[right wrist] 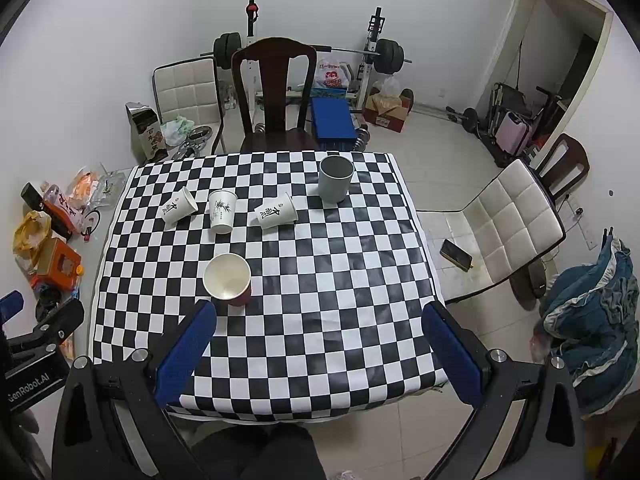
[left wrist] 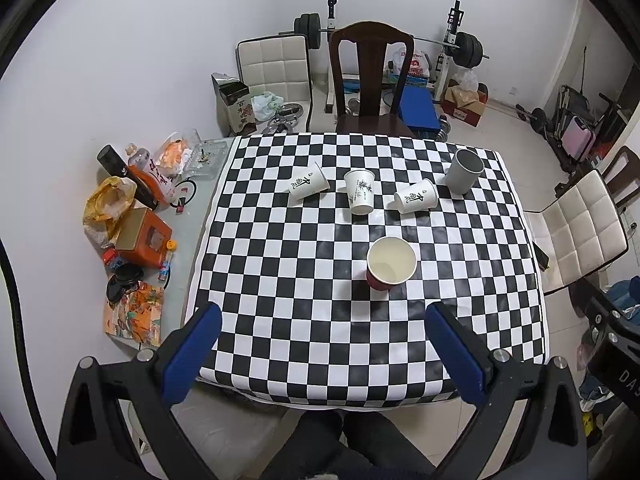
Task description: Flip cup upright
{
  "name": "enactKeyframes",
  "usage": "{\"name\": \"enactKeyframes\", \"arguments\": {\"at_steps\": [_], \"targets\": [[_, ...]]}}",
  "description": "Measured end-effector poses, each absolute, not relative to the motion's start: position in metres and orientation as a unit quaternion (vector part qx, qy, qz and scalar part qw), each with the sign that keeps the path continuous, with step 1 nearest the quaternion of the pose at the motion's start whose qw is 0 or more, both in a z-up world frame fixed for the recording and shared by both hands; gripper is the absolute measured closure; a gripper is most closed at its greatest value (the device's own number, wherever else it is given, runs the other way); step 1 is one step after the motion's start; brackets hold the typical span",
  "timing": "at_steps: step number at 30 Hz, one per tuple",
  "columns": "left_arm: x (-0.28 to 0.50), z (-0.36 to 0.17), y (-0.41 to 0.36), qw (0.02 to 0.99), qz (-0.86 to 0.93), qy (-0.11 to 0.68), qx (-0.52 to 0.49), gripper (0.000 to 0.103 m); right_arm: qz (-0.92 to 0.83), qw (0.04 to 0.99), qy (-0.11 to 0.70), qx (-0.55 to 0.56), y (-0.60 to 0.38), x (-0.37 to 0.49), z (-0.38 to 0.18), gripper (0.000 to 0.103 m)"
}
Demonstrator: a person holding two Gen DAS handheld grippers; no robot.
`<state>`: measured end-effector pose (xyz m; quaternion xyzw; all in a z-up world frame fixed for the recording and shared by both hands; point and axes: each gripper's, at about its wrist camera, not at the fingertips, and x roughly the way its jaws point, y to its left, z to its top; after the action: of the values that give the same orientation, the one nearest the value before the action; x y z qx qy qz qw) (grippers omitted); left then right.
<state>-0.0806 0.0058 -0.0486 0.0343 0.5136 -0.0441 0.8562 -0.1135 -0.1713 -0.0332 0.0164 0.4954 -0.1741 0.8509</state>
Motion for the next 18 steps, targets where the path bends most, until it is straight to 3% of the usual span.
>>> {"name": "enactKeyframes", "arguments": {"at_steps": [18], "targets": [[-0.0839,-0.0514,0.0039,0.856,-0.048,0.513,0.038,0.000,-0.171,0.850,0.498,0.019,-0.1749,-0.1163,-0.0287,0.000]]}}
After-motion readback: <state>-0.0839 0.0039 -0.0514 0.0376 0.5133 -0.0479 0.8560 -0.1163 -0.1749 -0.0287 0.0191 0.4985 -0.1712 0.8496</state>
